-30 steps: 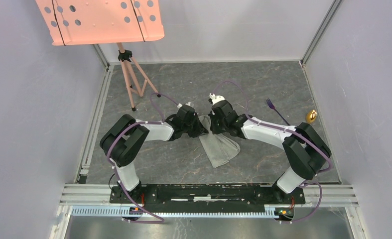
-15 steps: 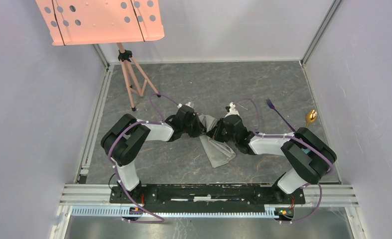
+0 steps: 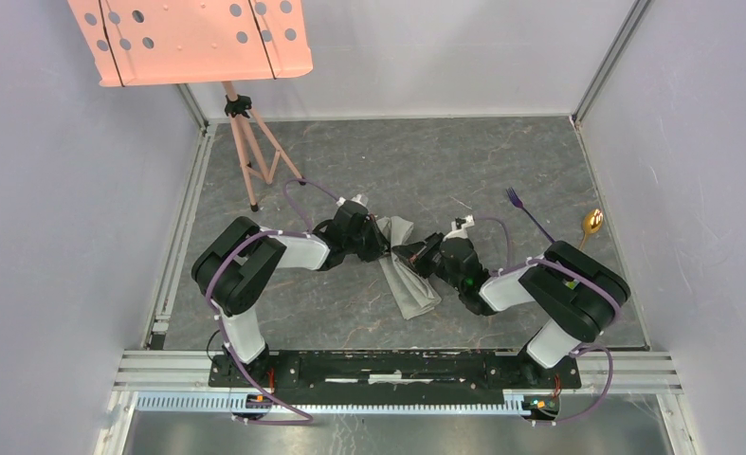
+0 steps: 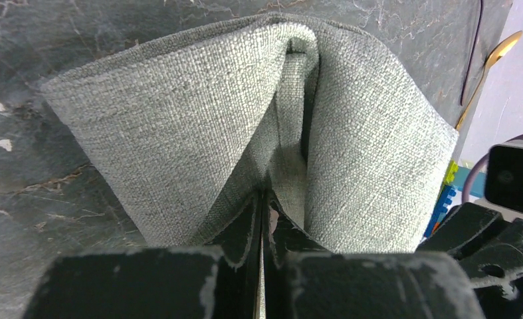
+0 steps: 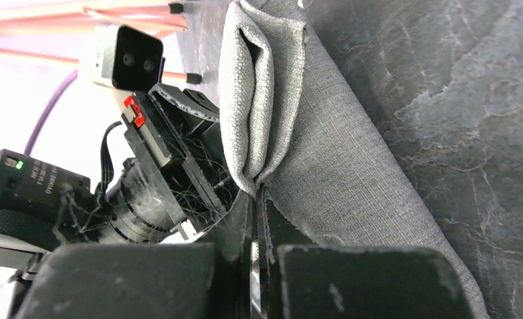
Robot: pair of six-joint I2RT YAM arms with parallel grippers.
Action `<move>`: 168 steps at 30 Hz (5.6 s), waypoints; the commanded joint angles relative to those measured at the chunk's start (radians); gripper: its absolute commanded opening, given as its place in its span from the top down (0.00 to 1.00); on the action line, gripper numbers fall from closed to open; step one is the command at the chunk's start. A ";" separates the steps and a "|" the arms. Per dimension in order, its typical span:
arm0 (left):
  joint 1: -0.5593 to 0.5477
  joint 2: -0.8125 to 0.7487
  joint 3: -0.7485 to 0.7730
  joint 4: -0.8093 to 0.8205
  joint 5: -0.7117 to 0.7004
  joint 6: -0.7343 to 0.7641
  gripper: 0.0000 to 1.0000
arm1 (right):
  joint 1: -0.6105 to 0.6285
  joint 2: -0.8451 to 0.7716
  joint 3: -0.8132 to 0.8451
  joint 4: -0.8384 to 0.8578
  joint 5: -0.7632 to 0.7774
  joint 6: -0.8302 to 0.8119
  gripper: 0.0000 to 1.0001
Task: Fold the napkin into a case and place the utensils inside
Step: Fold the 2/3-rectangle-folded napkin at the center of the board, then grasp the top corner of the smaller rectangle folded napkin from the folded napkin.
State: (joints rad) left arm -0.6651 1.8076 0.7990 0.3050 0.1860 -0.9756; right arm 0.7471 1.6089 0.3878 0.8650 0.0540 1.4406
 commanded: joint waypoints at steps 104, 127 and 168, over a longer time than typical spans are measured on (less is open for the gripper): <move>0.268 -1.096 0.111 -1.070 -0.325 0.299 0.44 | 0.324 0.440 1.151 -1.253 0.552 -1.232 0.34; 0.269 -1.066 -0.098 -0.899 -0.215 0.199 0.45 | 0.105 0.114 0.687 -0.656 0.228 -0.981 0.26; 0.269 -1.062 -0.110 -0.886 -0.198 0.229 0.45 | 0.228 0.391 0.920 -0.757 0.548 -1.079 0.44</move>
State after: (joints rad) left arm -0.3996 0.7589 0.6811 -0.5957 -0.0162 -0.7403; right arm 0.9680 1.9797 1.2533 0.0925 0.5663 0.3767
